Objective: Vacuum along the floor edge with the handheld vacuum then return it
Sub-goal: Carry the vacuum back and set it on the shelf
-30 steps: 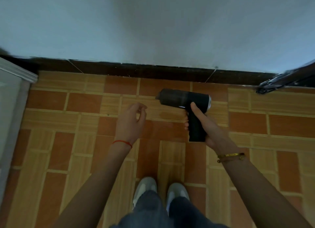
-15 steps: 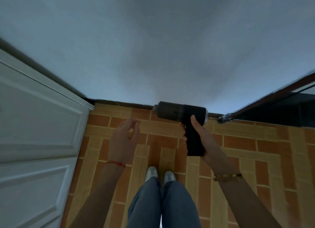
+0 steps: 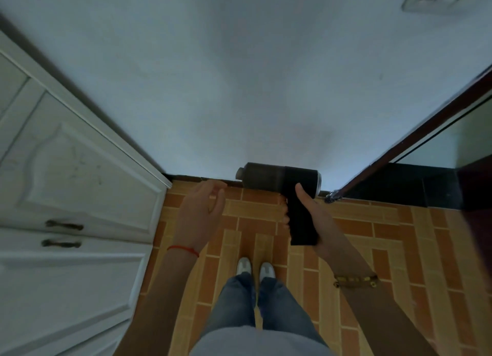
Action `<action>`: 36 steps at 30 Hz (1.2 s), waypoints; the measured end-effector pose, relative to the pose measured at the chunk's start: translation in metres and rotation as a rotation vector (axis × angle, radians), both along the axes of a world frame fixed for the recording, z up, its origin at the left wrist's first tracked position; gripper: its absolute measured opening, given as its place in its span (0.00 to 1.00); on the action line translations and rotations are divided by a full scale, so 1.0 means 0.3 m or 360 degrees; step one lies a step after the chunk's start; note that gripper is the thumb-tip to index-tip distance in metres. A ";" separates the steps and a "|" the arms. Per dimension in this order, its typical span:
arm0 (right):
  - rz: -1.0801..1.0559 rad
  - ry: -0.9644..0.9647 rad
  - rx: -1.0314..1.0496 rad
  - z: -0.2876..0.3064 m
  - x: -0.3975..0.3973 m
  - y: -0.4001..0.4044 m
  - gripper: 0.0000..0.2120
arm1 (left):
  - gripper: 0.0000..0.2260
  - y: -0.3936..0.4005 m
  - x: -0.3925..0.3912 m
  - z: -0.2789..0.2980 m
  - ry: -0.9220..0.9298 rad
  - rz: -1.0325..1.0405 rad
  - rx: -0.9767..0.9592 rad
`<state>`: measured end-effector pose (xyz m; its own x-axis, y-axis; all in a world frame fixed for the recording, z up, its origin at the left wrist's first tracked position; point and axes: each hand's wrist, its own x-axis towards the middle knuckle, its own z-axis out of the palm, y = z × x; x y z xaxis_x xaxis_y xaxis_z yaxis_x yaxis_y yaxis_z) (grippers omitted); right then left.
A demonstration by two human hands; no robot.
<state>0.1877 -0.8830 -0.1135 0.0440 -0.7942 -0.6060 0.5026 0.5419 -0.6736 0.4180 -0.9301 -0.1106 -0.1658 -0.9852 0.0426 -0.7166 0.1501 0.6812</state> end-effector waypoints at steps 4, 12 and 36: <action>0.0032 0.0026 -0.0009 0.045 0.033 0.063 0.27 | 0.08 0.078 0.029 0.064 0.0024 0.0005 -0.0018; 0.0328 -0.0047 -0.0028 0.059 0.124 0.102 0.29 | 0.06 0.267 0.119 0.089 0.0066 0.0299 -0.0037; 0.1752 -0.0167 -0.0179 0.133 0.790 0.621 0.19 | 0.07 1.473 0.498 0.095 -0.0045 0.1917 -0.0112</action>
<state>0.4248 -0.6967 -0.0737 0.8058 -0.3401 -0.4847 -0.1576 0.6658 -0.7293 0.5675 -0.4882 -0.0821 0.8560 -0.5043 0.1137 -0.4371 -0.5885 0.6802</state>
